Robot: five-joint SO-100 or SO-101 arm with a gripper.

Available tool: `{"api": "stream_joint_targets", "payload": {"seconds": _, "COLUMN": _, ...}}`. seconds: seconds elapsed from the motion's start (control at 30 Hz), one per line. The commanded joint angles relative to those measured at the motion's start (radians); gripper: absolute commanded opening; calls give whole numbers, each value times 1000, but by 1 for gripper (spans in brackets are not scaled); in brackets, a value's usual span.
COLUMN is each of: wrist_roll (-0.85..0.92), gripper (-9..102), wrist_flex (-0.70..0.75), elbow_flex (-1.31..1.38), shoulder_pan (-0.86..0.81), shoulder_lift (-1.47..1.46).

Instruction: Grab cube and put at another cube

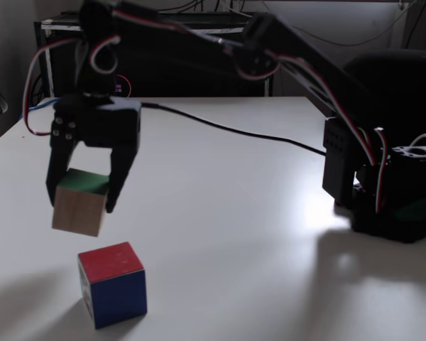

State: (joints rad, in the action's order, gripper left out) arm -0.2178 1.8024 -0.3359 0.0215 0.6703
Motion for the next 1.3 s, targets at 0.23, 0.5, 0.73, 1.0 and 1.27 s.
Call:
{"api": "stream_joint_targets", "payload": {"seconds": 0.23, "wrist_roll": -98, "gripper": 6, "wrist_flex": 5, "elbow_flex": -186, "shoulder_pan": 195, "shoulder_lift": 245}}
{"api": "stream_joint_targets", "payload": {"seconds": 0.5, "wrist_roll": -133, "gripper": 6, "wrist_flex": 5, "elbow_flex": -209, "shoulder_pan": 267, "shoulder_lift": 291}}
{"api": "stream_joint_targets", "payload": {"seconds": 0.73, "wrist_roll": -144, "gripper": 6, "wrist_flex": 3, "elbow_flex": -224, "shoulder_pan": 299, "shoulder_lift": 270}}
{"api": "stream_joint_targets", "payload": {"seconds": 1.0, "wrist_roll": -161, "gripper": 6, "wrist_flex": 3, "elbow_flex": -195, "shoulder_pan": 336, "shoulder_lift": 259}}
{"api": "stream_joint_targets", "payload": {"seconds": 1.27, "wrist_roll": -164, "gripper": 12, "wrist_flex": 3, "elbow_flex": -169, "shoulder_pan": 330, "shoulder_lift": 210}}
